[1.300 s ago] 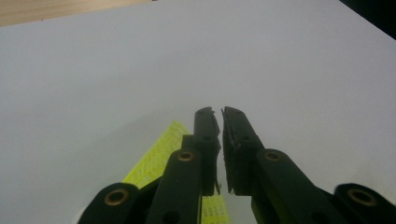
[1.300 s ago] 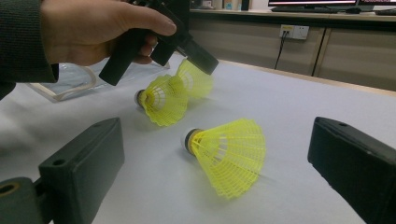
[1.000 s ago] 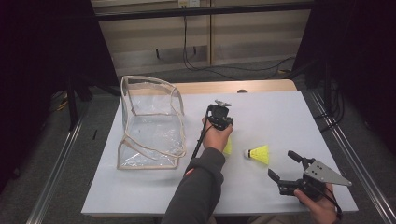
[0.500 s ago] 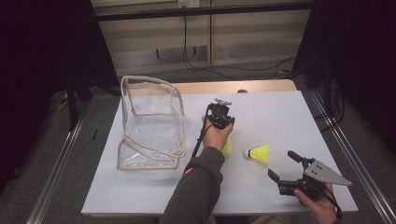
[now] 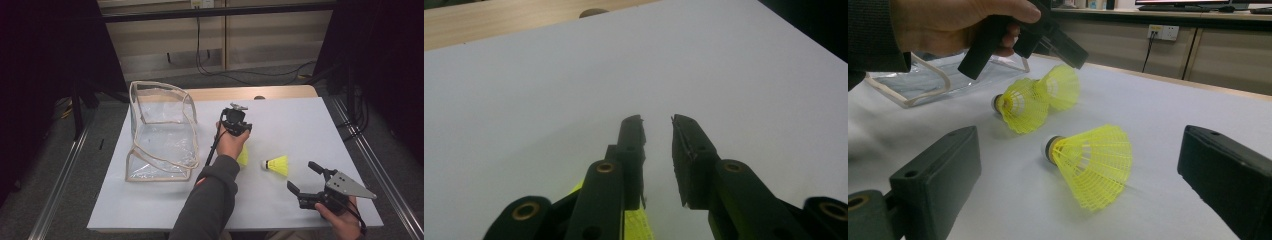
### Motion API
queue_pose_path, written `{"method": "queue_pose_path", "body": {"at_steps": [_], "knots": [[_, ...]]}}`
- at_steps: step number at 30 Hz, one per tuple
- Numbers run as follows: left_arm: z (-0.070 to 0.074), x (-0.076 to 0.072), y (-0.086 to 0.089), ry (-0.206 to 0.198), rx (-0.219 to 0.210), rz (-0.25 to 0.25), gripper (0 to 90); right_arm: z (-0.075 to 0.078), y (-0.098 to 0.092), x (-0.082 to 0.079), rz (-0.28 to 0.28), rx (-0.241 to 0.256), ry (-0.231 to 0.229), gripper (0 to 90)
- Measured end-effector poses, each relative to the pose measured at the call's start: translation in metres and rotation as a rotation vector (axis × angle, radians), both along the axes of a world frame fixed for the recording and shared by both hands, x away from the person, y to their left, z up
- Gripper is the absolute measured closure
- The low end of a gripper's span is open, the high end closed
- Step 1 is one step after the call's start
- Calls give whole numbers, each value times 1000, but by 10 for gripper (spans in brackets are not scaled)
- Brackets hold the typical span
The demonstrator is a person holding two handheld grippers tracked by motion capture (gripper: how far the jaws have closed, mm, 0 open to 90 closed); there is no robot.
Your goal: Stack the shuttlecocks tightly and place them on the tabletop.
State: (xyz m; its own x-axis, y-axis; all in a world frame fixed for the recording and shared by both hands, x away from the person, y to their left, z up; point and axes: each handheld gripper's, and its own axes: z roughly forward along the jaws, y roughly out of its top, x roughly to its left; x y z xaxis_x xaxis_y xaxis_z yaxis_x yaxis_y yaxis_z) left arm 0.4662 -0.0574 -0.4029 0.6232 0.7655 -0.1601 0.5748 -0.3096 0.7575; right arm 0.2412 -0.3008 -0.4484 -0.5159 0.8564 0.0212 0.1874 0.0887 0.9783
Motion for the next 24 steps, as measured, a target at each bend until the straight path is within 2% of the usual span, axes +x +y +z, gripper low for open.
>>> {"method": "queue_pose_path", "body": {"at_steps": [4, 8, 10, 13, 17, 24], "knots": [[7, 2, 5, -38, 3, 23, 697, 0, 1, 0, 2, 2, -1, 32], [5, 7, 11, -65, 55, 27, 647, 0, 1, 0, 1, -2, -3, 32], [2, 9, 12, -63, 52, 25, 632, 0, 1, 0, 1, -2, -2, 32], [-1, 11, 11, -63, 77, 7, 621, 0, 1, 0, 2, 1, 1, 32], [-5, 12, 10, -52, 76, -4, 619, 0, 0, 0, 3, 0, -4, 32], [-11, 13, 7, -42, 123, -14, 632, 0, 0, 0, 3, 0, -2, 32]]}}
